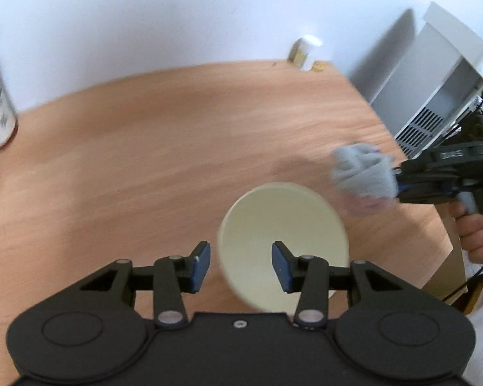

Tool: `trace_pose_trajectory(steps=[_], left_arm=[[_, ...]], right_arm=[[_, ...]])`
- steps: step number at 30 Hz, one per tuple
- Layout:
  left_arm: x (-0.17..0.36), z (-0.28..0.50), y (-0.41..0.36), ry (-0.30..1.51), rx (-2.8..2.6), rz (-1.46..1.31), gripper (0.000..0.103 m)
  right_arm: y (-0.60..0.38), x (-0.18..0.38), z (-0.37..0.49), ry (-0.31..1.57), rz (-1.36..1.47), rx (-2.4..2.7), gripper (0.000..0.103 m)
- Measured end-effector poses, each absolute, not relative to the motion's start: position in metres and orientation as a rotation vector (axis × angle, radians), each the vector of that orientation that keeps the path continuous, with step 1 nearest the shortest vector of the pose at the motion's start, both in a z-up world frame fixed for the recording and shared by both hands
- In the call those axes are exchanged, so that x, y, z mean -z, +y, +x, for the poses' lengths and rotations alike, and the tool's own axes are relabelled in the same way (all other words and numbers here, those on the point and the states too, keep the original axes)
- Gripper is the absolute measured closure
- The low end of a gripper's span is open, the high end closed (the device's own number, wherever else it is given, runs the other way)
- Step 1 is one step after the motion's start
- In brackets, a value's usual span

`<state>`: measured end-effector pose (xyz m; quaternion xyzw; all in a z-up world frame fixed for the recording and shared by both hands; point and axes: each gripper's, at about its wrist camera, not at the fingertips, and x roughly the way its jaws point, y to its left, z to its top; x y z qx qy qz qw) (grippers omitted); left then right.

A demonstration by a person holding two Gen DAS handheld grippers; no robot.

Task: Clean bowl
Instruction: 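Tilt the bowl upward with the left gripper, exposing its underside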

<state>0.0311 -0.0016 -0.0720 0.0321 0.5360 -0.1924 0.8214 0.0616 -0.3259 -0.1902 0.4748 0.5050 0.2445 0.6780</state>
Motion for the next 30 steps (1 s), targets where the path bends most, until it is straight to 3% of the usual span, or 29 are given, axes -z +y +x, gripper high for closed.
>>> trace_pose_trajectory(steps=[9,11,18,21,30], left_arm=[[0.119,0.06,0.003,1.243,0.451,0.004,0.061],[0.122,0.058,0.005,1.24,0.464,-0.007,0.07],[0.129,0.067,0.001,1.241,0.534,0.037,0.071],[0.137,0.074,-0.005,1.256,0.551,0.063,0.084],[0.147,0.092,-0.02,1.283,0.597,0.065,0.082]], right_arm=[[-0.329,0.19,0.047,1.165,1.068,-0.5,0.086],[-0.33,0.189,0.046,1.17,1.07,-0.491,0.086],[-0.321,0.193,0.052,1.193,1.041,-0.484,0.086],[-0.319,0.194,0.054,1.192,1.034,-0.493,0.086],[-0.32,0.197,0.049,1.191,1.06,-0.48,0.086]])
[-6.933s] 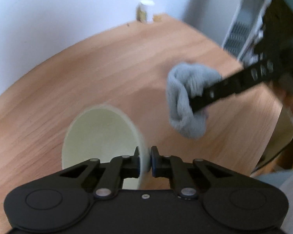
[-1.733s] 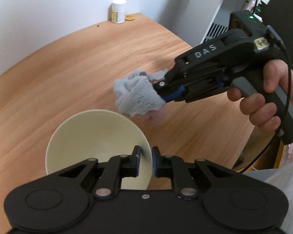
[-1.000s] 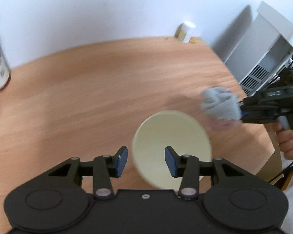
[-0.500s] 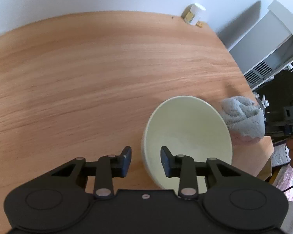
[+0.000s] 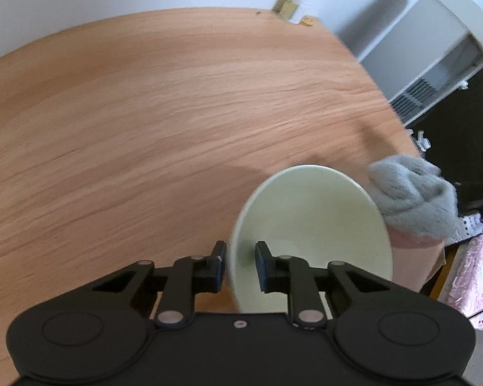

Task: Clean bowl
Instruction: 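Tilt the bowl upward with the left gripper, exposing its underside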

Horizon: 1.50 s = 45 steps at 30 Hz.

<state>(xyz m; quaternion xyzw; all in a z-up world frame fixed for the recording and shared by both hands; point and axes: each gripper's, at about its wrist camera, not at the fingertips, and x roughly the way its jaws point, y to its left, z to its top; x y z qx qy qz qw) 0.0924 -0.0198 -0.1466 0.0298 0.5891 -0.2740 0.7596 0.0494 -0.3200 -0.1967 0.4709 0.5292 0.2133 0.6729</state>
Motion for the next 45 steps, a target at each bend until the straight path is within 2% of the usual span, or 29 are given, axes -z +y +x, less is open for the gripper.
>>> trace_pose_trajectory(steps=[7,10,15,29,36,45], left_arm=[[0.141,0.092,-0.024,1.271,0.617,0.11,0.082],[0.138,0.091,-0.018,1.267,0.622,0.07,0.089],[0.138,0.094,-0.001,1.296,0.576,-0.065,0.094],[0.141,0.063,0.089,1.255,0.294,-0.663,0.089],[0.132,0.052,0.105,1.189,0.249,-0.75,0.089],[0.118,0.046,0.099,1.156,0.296,-0.648,0.089]], right_arm=[[-0.323,0.202,0.044,1.181,1.076,-0.48,0.086],[-0.326,0.203,0.042,1.176,1.085,-0.464,0.086],[-0.328,0.196,0.043,1.169,1.071,-0.457,0.086],[-0.295,0.163,0.057,1.184,0.902,-0.579,0.086],[-0.282,0.172,0.063,1.247,0.935,-0.626,0.086],[-0.267,0.177,0.069,1.258,0.924,-0.68,0.086]])
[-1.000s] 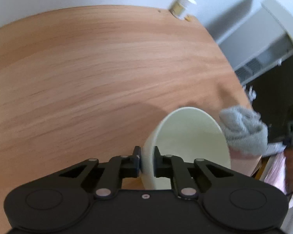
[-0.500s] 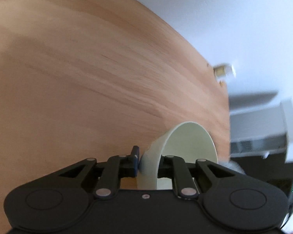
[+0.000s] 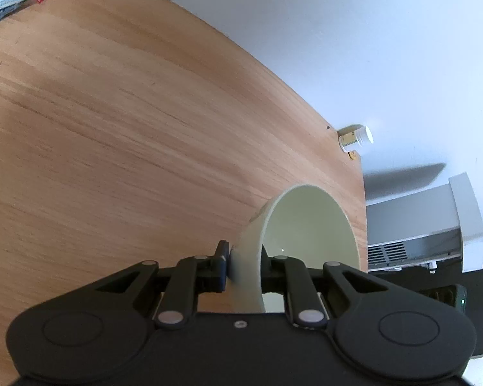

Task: Clean bowl
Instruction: 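Tilt the bowl upward with the left gripper, exposing its underside, then rub the cloth against the bowl's outer base with the right gripper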

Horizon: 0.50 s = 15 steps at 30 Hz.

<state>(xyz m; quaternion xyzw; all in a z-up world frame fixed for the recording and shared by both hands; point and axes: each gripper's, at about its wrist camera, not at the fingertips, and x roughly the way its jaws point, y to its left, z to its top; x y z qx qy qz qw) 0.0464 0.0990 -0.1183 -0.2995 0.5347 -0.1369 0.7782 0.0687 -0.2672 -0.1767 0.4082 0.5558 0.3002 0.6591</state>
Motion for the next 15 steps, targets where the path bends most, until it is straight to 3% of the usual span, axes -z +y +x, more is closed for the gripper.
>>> trace_pose_trajectory(steps=[8,15], left_arm=[[0.118,0.049,0.096,1.146,0.263,-0.671,0.089],[0.117,0.053,0.089,1.117,0.258,-0.677,0.089]], right_arm=[[-0.249,0.184,0.075,1.286,0.844,-0.686,0.086],[-0.253,0.15,0.067,1.237,0.749,-0.768,0.086]])
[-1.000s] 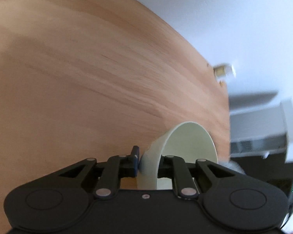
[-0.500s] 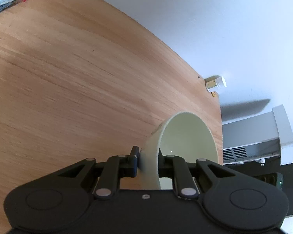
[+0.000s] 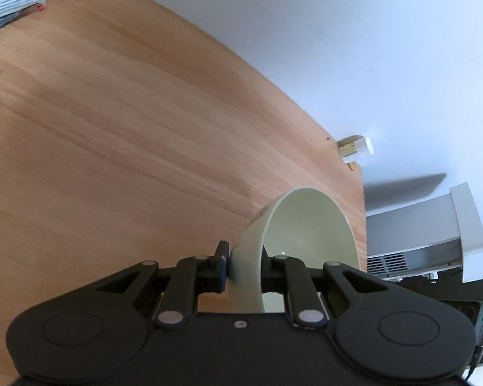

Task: Clean bowl
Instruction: 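Rub the cloth against the bowl's outer base with the right gripper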

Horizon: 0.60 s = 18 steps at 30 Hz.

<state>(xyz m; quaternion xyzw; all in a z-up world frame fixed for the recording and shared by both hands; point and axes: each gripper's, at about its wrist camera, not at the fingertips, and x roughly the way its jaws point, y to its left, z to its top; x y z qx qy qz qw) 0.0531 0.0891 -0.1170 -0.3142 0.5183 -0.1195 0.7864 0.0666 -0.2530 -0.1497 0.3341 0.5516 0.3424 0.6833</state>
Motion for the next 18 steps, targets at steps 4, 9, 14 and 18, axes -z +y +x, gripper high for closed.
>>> trace_pose_trajectory(steps=[4,9,14,18], left_arm=[[0.116,0.056,0.083,1.114,0.311,-0.657,0.089],[0.117,0.053,0.083,1.121,0.332,-0.664,0.089],[0.118,0.052,0.081,1.116,0.313,-0.65,0.089],[0.121,0.055,0.081,1.117,0.306,-0.647,0.089]], right_arm=[[-0.246,0.143,0.064,1.228,0.706,-0.789,0.086],[-0.237,0.158,0.064,1.252,0.7,-0.78,0.086],[-0.227,0.173,0.064,1.271,0.677,-0.776,0.086],[-0.216,0.169,0.06,1.274,0.599,-0.822,0.086]])
